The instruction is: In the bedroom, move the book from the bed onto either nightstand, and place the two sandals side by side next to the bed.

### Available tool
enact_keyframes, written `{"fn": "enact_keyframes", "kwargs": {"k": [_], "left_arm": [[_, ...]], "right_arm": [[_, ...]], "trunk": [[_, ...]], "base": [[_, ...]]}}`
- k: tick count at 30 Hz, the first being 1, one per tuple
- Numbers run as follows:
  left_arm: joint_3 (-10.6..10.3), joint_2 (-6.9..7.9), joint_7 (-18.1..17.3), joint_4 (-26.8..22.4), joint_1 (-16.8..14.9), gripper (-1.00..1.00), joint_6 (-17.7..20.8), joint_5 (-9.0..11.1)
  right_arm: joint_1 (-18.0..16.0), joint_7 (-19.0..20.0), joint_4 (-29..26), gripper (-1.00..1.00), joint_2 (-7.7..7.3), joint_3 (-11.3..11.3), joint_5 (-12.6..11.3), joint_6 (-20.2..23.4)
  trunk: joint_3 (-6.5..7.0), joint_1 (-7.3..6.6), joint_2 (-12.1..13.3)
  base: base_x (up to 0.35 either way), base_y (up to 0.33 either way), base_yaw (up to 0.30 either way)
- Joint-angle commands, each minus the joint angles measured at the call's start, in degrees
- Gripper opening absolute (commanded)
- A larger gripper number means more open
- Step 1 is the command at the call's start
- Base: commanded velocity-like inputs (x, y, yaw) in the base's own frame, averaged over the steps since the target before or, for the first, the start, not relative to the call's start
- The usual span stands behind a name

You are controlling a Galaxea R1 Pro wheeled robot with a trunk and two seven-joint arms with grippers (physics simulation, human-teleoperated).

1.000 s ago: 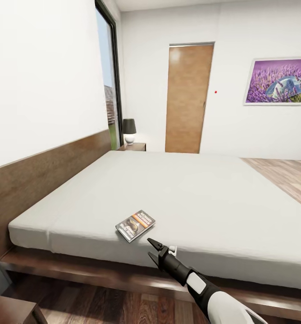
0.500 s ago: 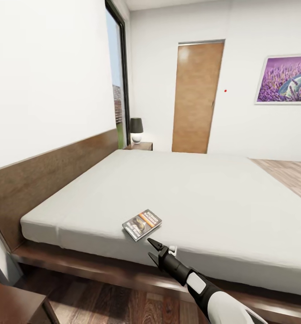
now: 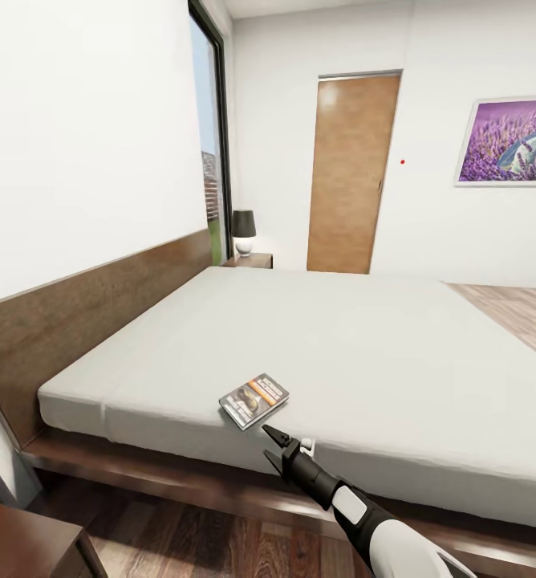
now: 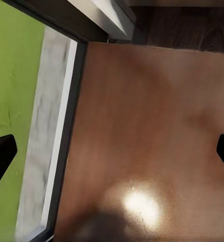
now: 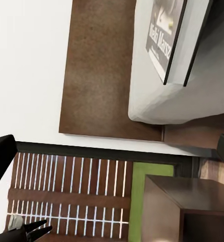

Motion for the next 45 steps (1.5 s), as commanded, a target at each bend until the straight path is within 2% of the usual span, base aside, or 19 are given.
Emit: {"fn": "enact_keyframes", "kwargs": {"k": [1, 26, 45], "left_arm": [[-0.36, 0.02, 0.54, -0.09, -0.41, 1.00, 0.10, 0.61], [-0.36, 0.02, 0.54, -0.10, -0.41, 1.00, 0.10, 0.61], [-0.36, 0.02, 0.54, -0.11, -0.41, 1.00, 0.10, 0.61]], "right_arm": [[-0.02, 0.00, -0.05, 1.00, 0.02, 0.13, -0.45, 0.50], [-0.02, 0.01, -0.05, 1.00, 0.02, 0.13, -0.45, 0.41], [-0.02, 0.26, -0.05, 1.00, 0.02, 0.13, -0.45, 0.41]], "trunk": [[-0.06, -0.01, -0.02], [-0.08, -0.01, -0.02], [-0.72, -0.01, -0.02]], "base": [[0.000, 0.000, 0.003], [0.000, 0.000, 0.002], [0.000, 0.000, 0.088]]}}
